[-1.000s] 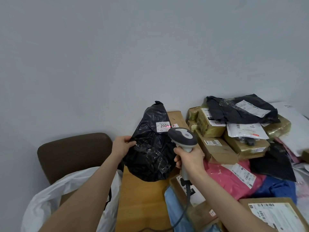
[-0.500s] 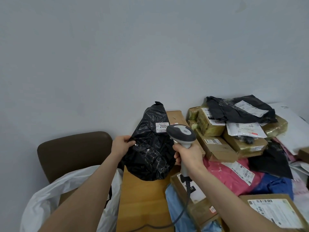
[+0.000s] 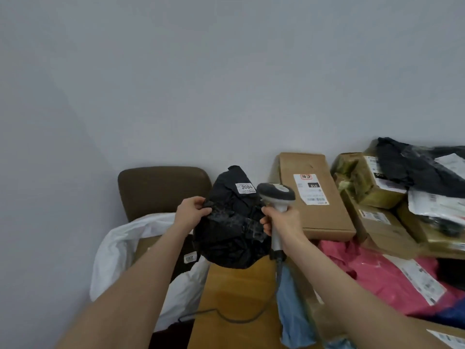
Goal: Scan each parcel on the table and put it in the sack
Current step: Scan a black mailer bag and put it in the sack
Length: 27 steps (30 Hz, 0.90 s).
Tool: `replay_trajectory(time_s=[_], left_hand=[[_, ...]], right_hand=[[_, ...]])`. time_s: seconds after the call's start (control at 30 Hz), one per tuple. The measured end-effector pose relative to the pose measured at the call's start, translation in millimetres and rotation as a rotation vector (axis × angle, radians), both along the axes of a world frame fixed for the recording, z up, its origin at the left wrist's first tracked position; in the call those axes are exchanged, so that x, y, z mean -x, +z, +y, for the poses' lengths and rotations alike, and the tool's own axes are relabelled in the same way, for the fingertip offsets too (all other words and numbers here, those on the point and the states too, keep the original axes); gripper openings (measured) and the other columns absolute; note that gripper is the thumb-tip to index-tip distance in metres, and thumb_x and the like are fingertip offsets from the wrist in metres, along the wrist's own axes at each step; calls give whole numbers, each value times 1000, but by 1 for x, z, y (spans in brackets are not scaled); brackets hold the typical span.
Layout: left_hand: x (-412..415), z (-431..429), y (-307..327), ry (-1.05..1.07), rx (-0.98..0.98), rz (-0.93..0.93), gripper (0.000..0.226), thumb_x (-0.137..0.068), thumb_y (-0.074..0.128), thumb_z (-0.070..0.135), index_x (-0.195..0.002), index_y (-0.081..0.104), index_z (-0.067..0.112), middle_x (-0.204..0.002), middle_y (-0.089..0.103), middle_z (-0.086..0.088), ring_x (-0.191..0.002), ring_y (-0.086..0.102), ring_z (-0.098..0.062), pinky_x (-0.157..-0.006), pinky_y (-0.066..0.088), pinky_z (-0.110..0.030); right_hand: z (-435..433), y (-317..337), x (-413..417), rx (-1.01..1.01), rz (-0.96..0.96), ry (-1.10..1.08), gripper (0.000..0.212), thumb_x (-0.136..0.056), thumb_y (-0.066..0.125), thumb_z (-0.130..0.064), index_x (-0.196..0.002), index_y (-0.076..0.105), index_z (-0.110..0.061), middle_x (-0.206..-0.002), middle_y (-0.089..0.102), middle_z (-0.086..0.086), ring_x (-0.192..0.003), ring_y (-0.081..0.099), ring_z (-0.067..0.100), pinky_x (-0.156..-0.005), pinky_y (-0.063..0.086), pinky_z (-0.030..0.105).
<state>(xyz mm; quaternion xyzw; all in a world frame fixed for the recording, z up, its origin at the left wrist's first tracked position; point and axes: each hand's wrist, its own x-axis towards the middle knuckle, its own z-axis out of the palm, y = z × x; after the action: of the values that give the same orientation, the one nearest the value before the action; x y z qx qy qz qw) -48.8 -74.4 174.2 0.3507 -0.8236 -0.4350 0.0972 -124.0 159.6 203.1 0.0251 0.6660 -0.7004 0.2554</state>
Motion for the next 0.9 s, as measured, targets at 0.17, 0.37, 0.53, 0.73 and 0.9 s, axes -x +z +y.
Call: replay_trajectory(time_s=[0.17, 0.37, 0.53, 0.73, 0.9], left_hand=[[-63, -28, -24, 170, -98, -135, 14, -85, 70, 13, -98, 64, 18, -92, 69, -6, -87, 66, -24, -85, 53, -38], [-124, -74, -65, 360, -180, -233, 24, -86, 69, 12, -109, 63, 7, -119, 62, -12, -110, 58, -30, -100, 46, -43], [-156, -146, -105, 380, -224, -371, 25, -88, 67, 14, -111, 65, 5, -112, 64, -17, -105, 59, -33, -93, 50, -45], [-170, -250, -165, 344, -252, -459, 16, -86, 68, 16, -99, 65, 7, -95, 63, -14, -100, 60, -34, -90, 51, -46], [-149, -305, -218, 279, -204, -484, 31, -87, 66, 15, -115, 63, 2, -111, 64, -19, -107, 59, -35, -96, 46, -41]], right_hand=[[-46, -25, -17, -24, -56, 150, 12, -86, 66, -5, -75, 61, -3, -47, 61, 5, -40, 52, 14, -45, 46, 26], [-112, -59, -47, -99, -116, 275, 6, -87, 64, -4, -84, 60, 1, -48, 58, 5, -38, 51, 13, -42, 45, 25], [-185, -97, -69, -159, -163, 310, 8, -88, 65, -4, -82, 61, -1, -47, 59, 6, -37, 52, 14, -39, 44, 23], [-284, -151, -91, -257, -191, 237, 9, -84, 67, -8, -77, 64, -6, -50, 62, 6, -45, 55, 17, -51, 49, 30], [-333, -192, -95, -269, -227, 182, 6, -81, 67, -7, -76, 63, -7, -50, 63, 5, -43, 55, 15, -51, 48, 30]])
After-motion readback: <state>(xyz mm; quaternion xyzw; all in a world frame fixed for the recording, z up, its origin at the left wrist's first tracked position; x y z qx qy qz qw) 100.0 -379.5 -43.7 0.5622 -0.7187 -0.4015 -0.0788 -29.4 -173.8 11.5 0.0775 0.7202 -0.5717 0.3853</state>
